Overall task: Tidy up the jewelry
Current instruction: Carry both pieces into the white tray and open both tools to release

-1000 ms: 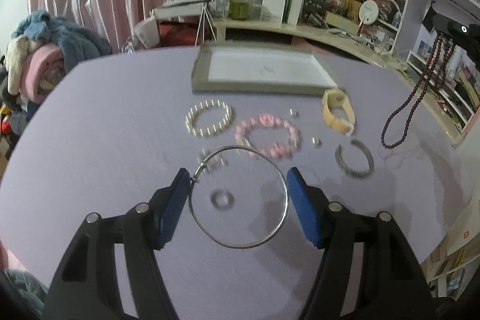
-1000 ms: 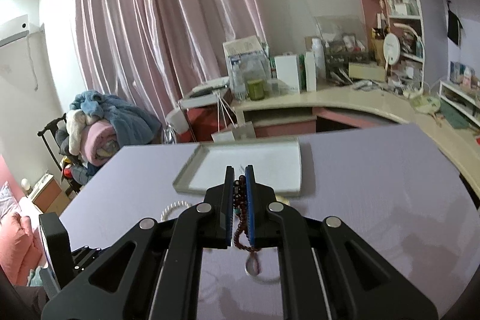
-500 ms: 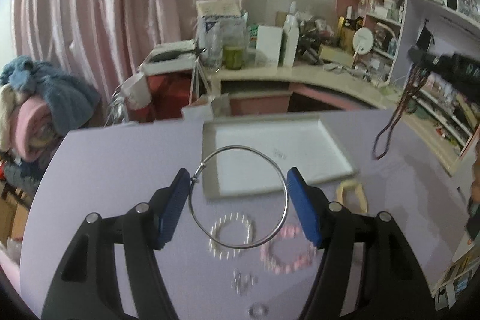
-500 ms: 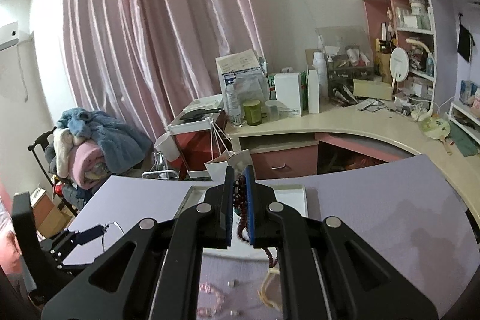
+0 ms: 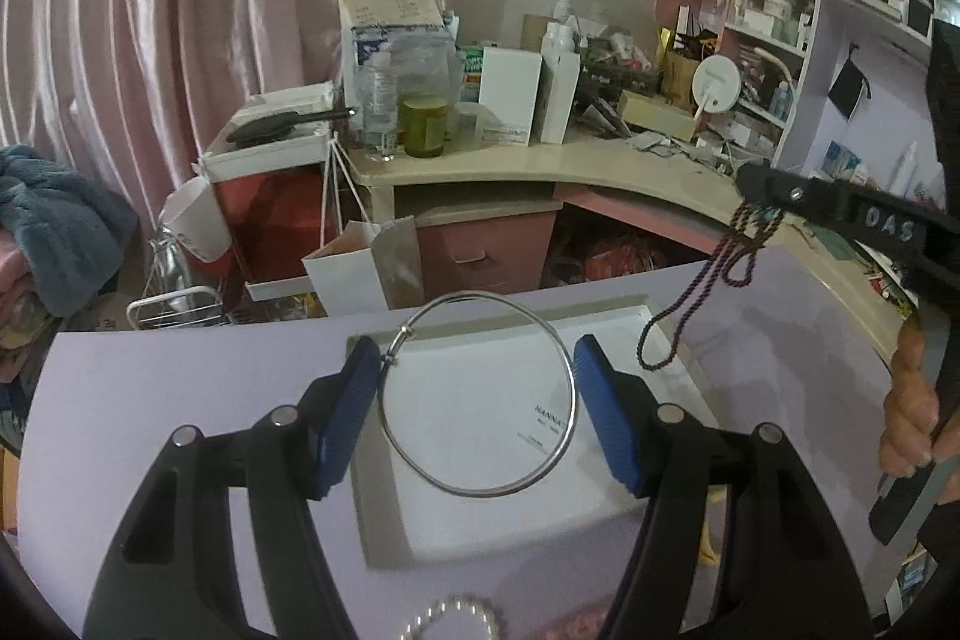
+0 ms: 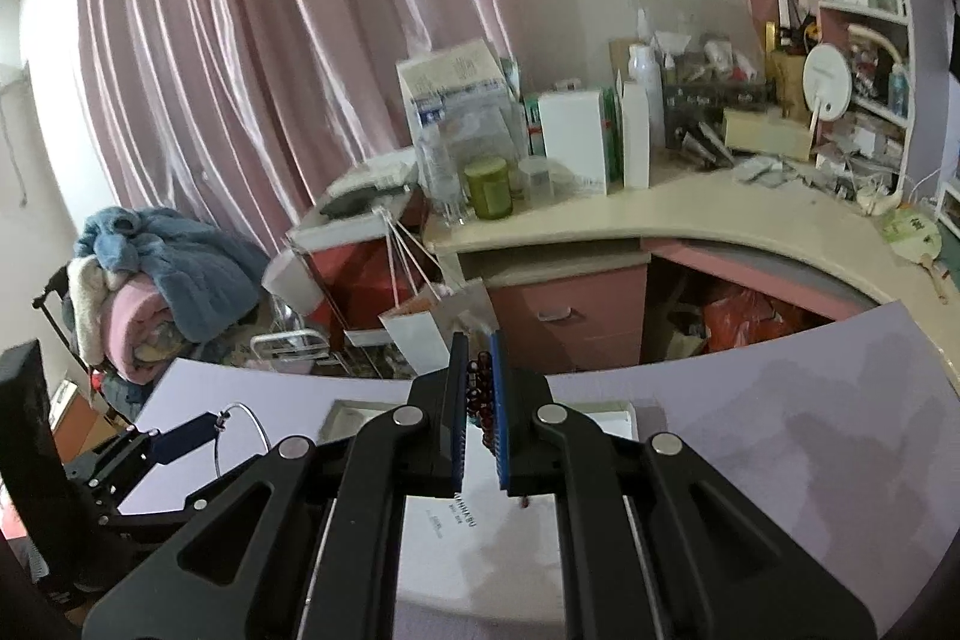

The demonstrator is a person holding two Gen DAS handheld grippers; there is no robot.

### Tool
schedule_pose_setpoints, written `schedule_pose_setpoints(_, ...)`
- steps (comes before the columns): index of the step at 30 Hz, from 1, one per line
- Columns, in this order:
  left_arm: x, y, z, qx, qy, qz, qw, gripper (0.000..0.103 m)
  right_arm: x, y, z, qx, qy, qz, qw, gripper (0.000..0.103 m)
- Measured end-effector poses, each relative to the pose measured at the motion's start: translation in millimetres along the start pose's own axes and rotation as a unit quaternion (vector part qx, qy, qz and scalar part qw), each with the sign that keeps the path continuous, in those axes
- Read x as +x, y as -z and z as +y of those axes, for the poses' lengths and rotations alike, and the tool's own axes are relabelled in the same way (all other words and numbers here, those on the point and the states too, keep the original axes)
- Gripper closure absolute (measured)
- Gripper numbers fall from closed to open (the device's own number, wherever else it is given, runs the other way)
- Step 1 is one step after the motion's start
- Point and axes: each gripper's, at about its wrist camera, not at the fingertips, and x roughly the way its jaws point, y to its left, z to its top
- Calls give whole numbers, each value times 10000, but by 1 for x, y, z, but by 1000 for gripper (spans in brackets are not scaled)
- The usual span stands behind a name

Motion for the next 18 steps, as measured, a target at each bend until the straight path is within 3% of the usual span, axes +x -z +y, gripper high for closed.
schedule_pose_setpoints(12,79,9,12,-52,79,502,9987,37,84,30,-31,307,52,1006,9944,94)
schedule_pose_setpoints(14,86,10,13,-62,85,559,9984,37,87,34,-36,418,19,1127,9927,85)
schedule_pose_setpoints(16,93,12,14,-75,100,612,9980,37,86,36,-40,482,37,1117,9926,63)
schedule_pose_setpoints(18,98,13,13,-73,117,646,9978,37,82,36,-44,519,71,1056,9930,61)
